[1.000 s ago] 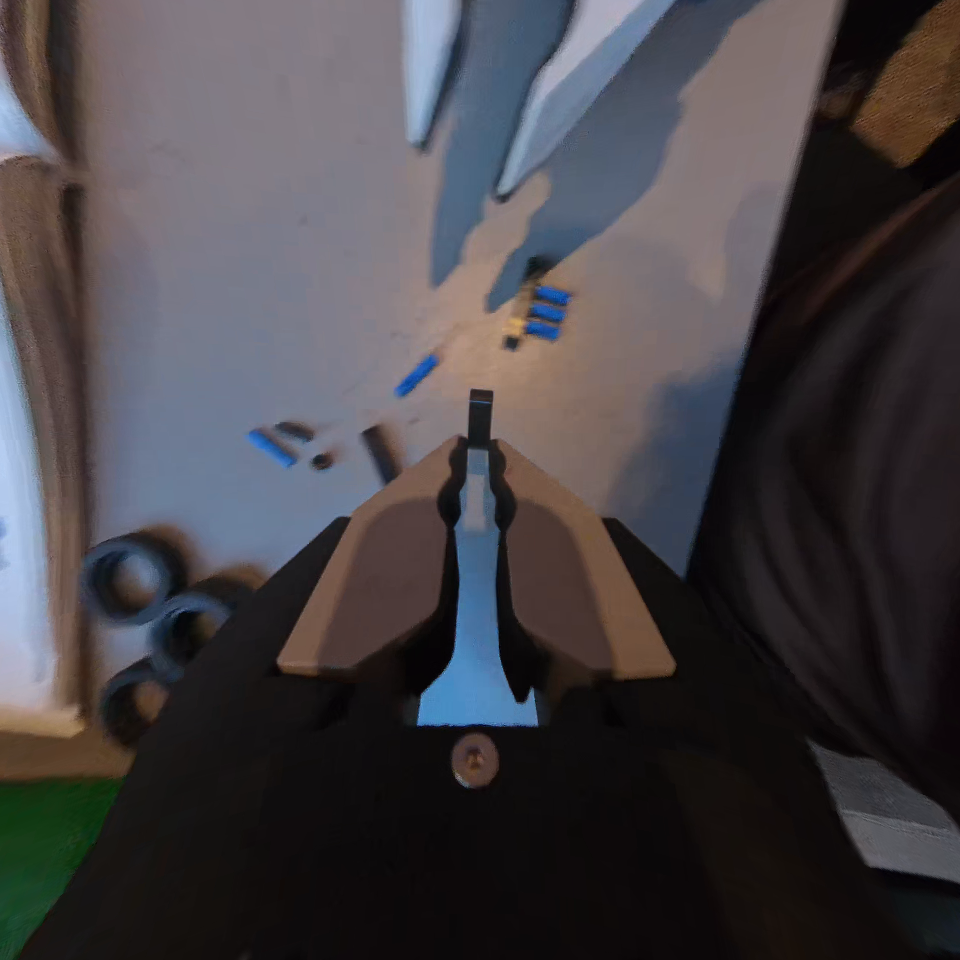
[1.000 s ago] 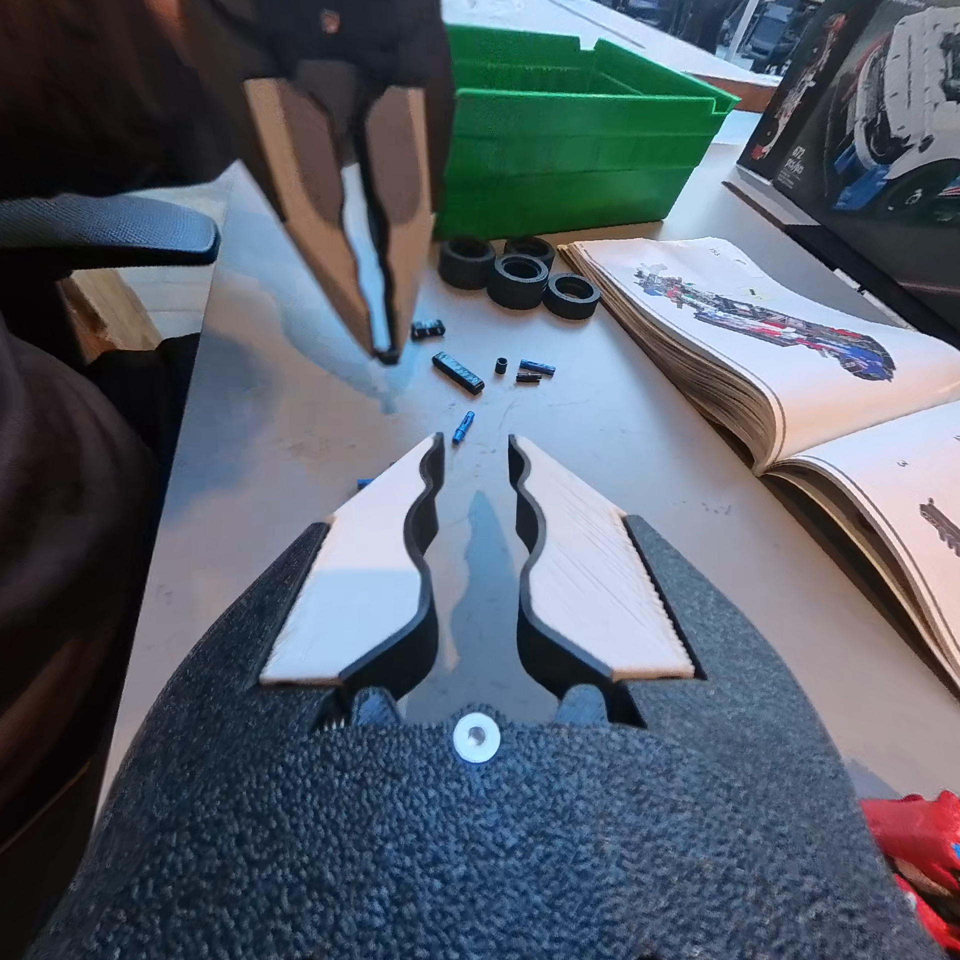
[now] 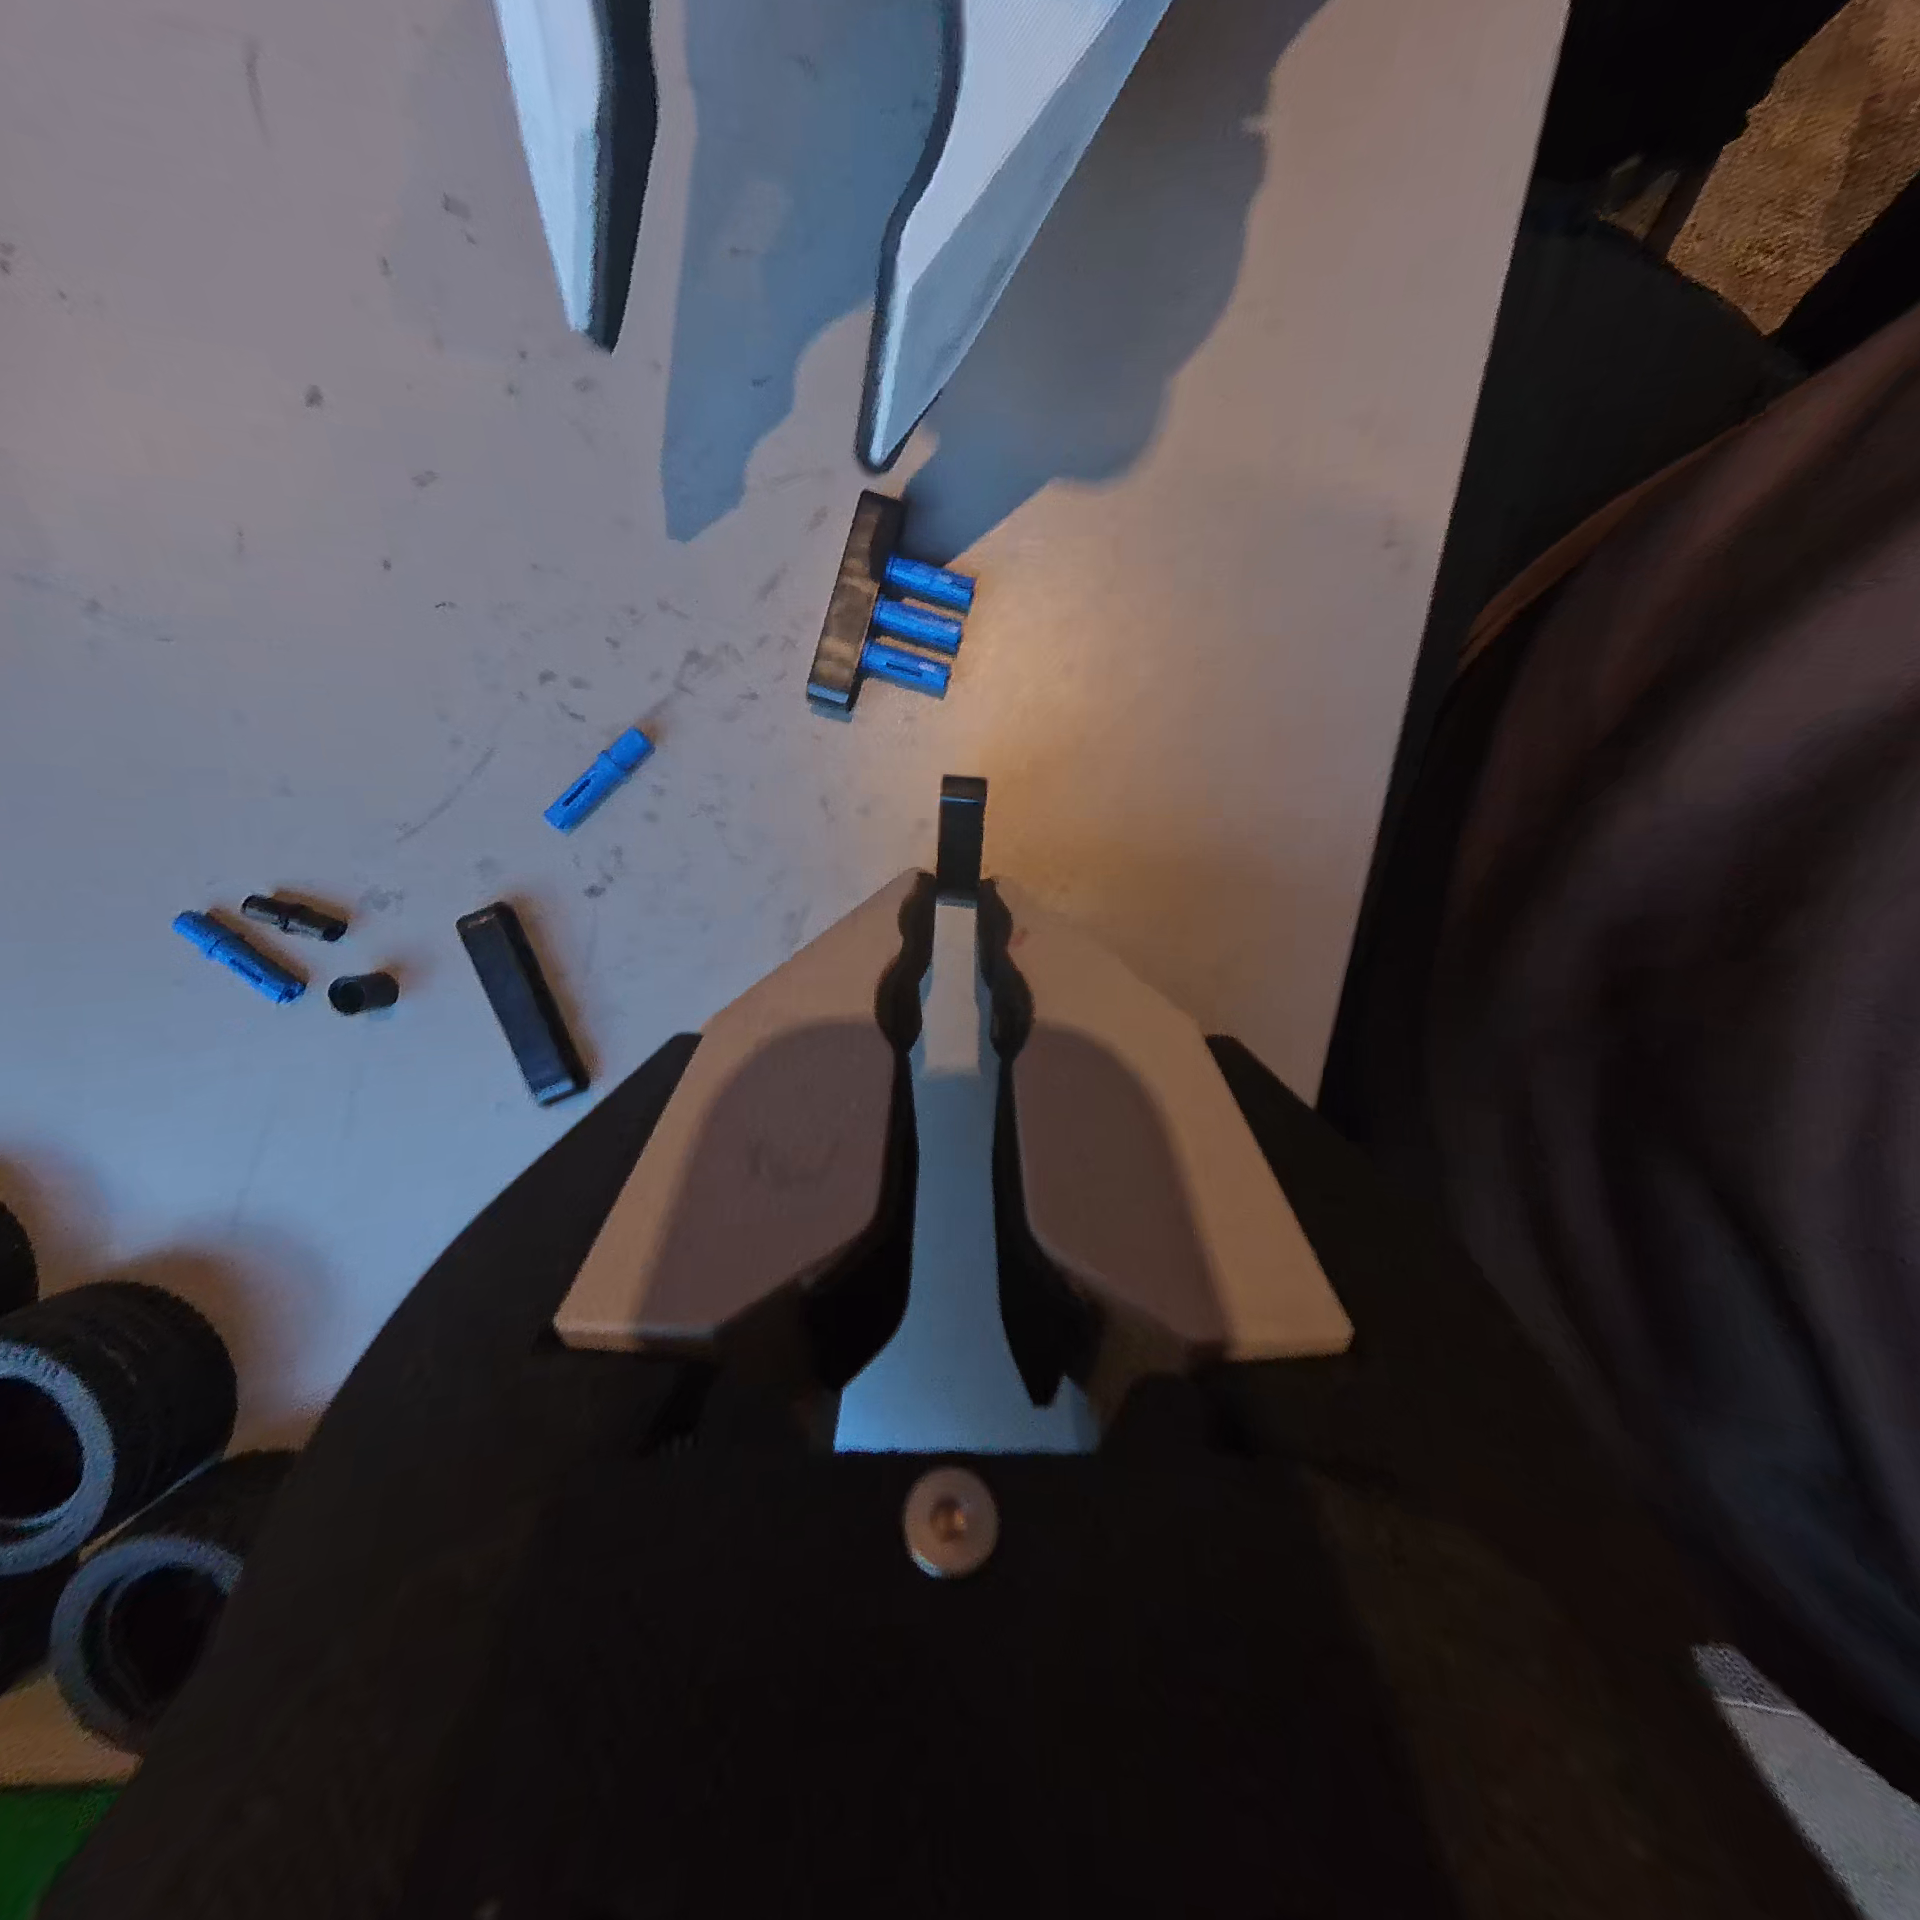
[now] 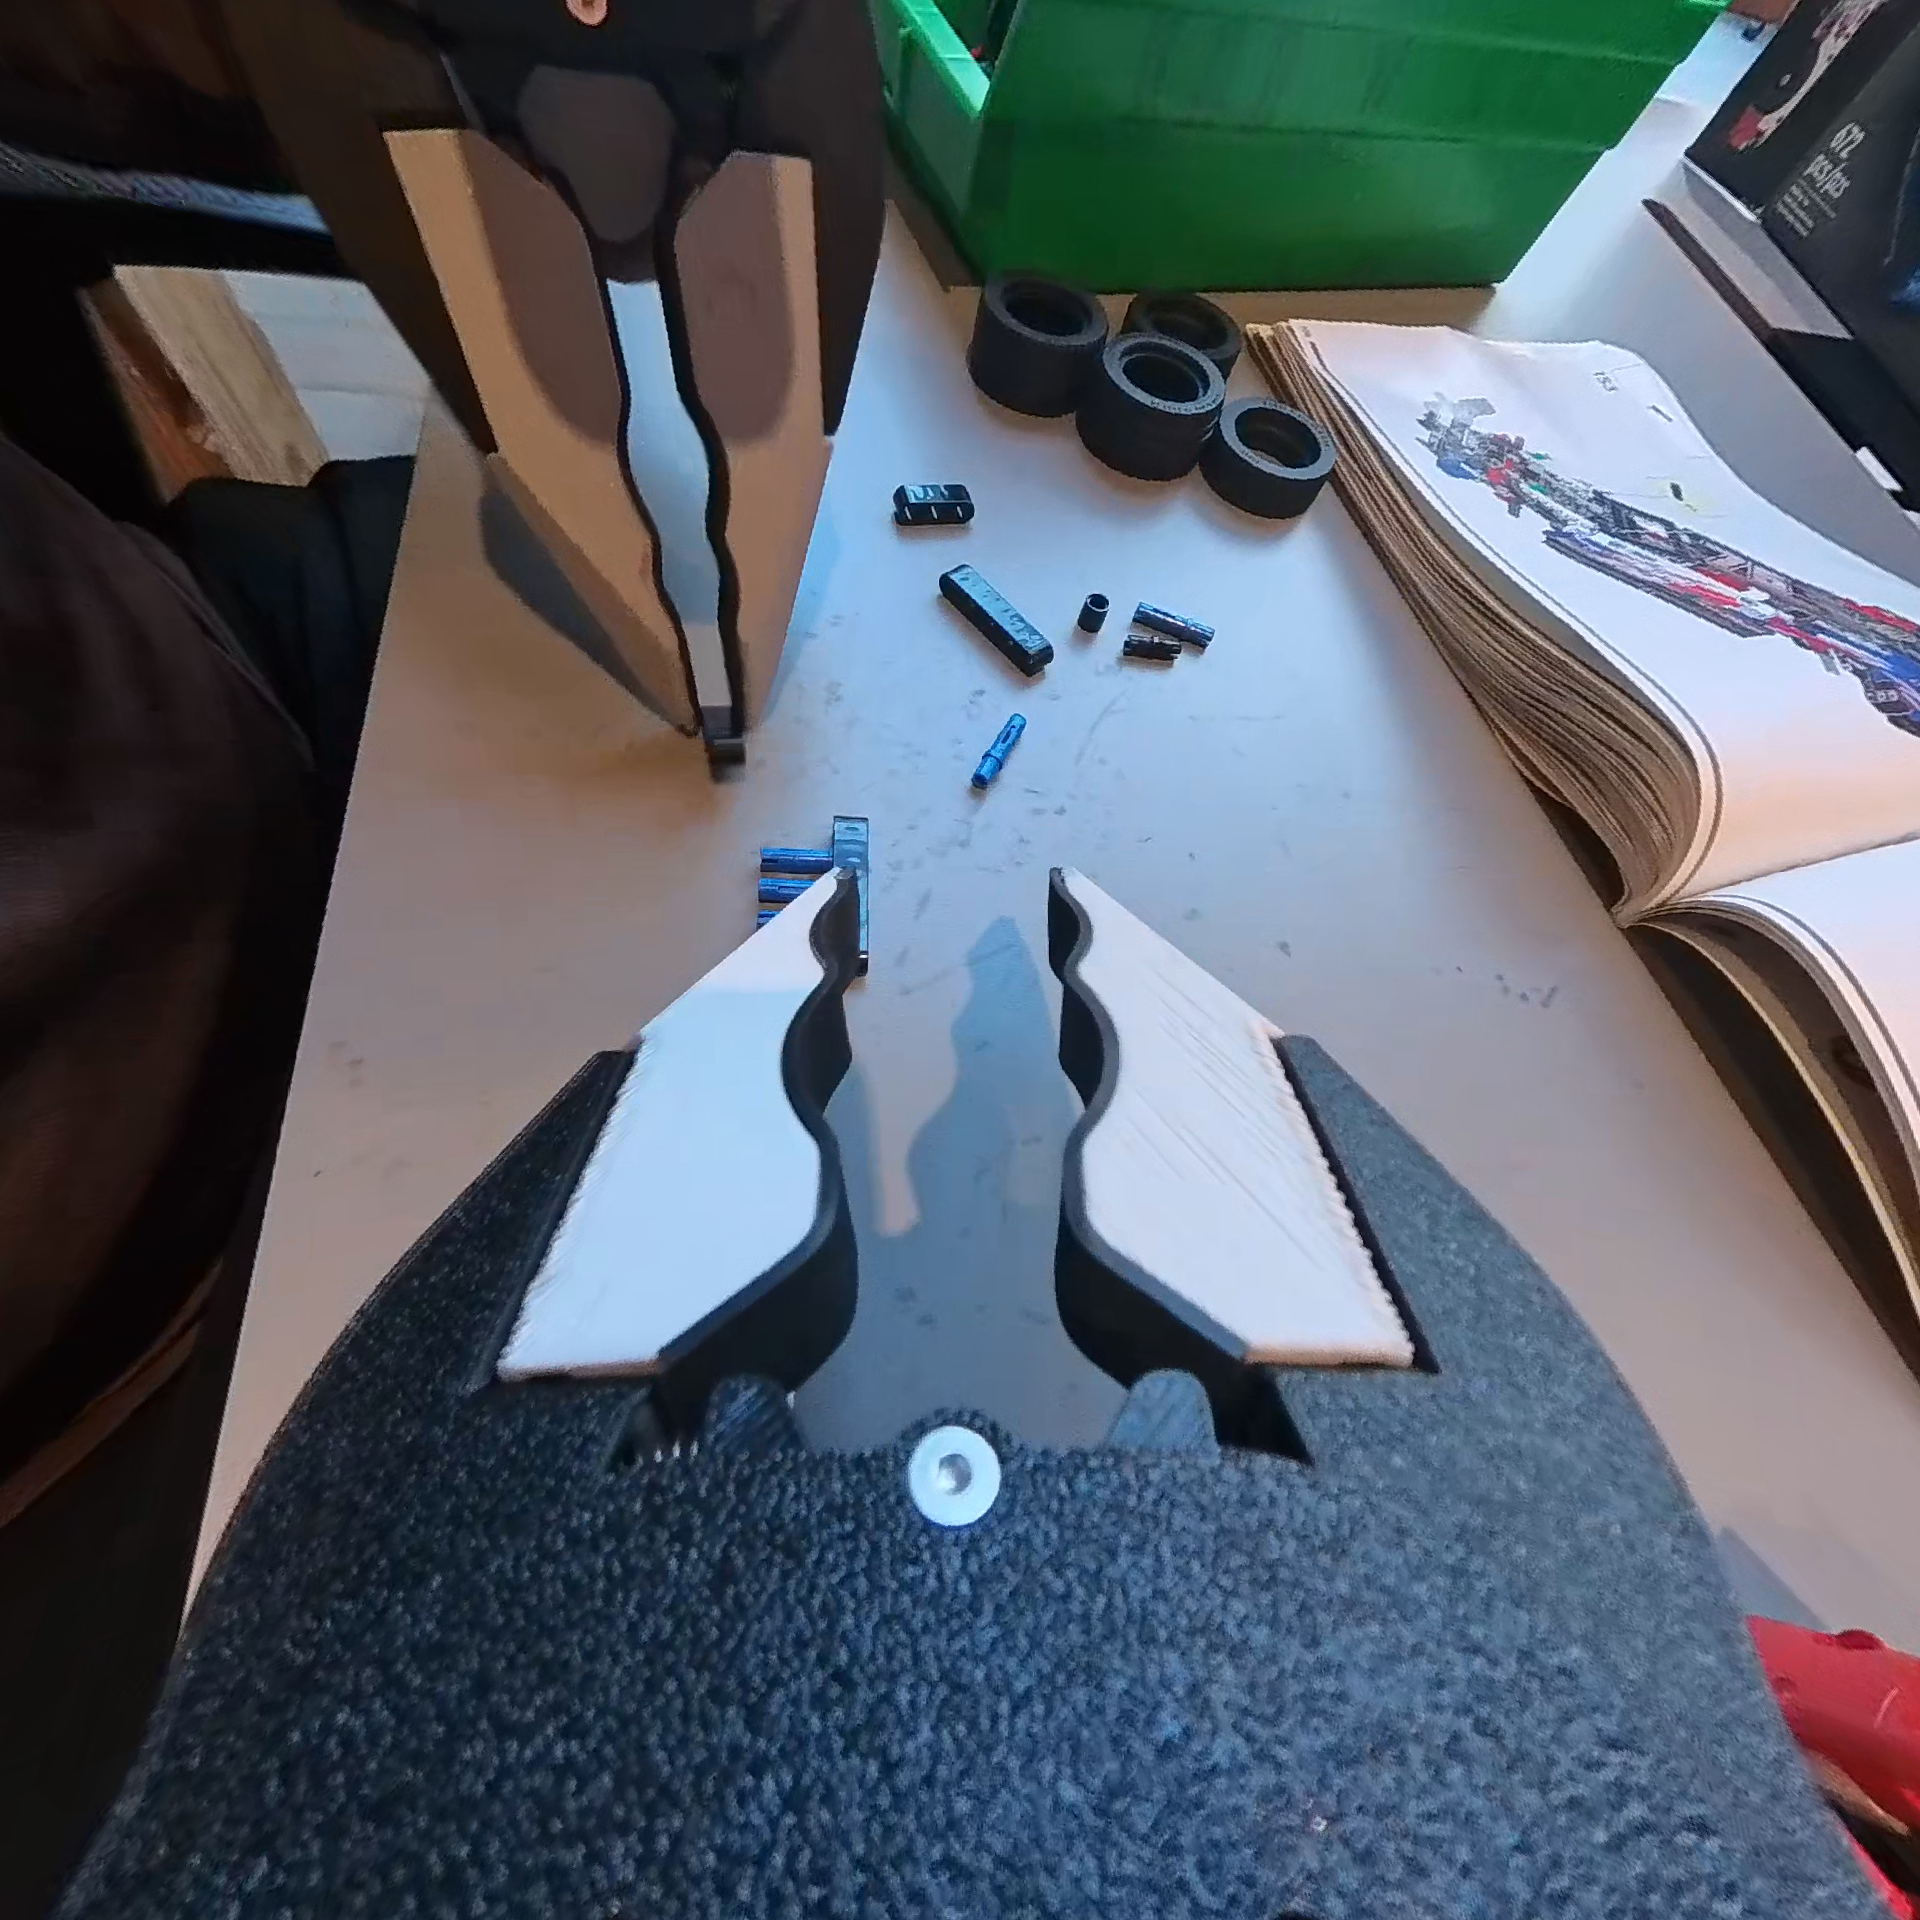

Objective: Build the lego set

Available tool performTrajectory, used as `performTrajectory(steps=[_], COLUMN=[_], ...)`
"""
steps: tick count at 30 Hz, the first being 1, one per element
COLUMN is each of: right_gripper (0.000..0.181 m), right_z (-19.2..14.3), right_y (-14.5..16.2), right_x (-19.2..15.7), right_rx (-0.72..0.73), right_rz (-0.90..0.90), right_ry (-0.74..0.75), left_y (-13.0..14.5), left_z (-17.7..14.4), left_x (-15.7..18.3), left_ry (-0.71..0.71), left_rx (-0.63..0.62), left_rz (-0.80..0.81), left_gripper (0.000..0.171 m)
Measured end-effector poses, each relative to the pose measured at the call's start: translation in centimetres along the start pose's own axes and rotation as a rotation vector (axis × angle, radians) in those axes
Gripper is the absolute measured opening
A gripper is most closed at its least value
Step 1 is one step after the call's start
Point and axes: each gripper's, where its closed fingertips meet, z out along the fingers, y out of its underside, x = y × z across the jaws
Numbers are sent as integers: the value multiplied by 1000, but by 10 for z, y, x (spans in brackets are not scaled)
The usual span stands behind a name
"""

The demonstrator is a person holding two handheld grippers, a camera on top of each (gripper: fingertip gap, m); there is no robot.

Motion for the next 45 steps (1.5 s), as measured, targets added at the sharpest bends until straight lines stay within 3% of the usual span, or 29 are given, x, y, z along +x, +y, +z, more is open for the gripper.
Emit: performTrajectory(steps=[13,17,21,32,45], right_gripper=[36,36,36,36,35], right_z=[0,1,0,2,3], right_y=[0,0,0,2,2], right_x=[0,0,1,1,0], right_rx=[1,-3,2,-14,-18], right_rz=[3,2,4,-7,-13], right_ry=[-6,-4,2,8,5], left_y=[45,47,47,41,50], left_z=[-26,-28,-35,-61,-51], left_x=[-29,-26,-27,-63,-65], left_ry=[-73,-57,-73,-278,-331], left_rx=[-57,-33,-8,123,130], left_rz=[-108,-133,-152,-276,-296], left_gripper=[8,19,19,16,16])
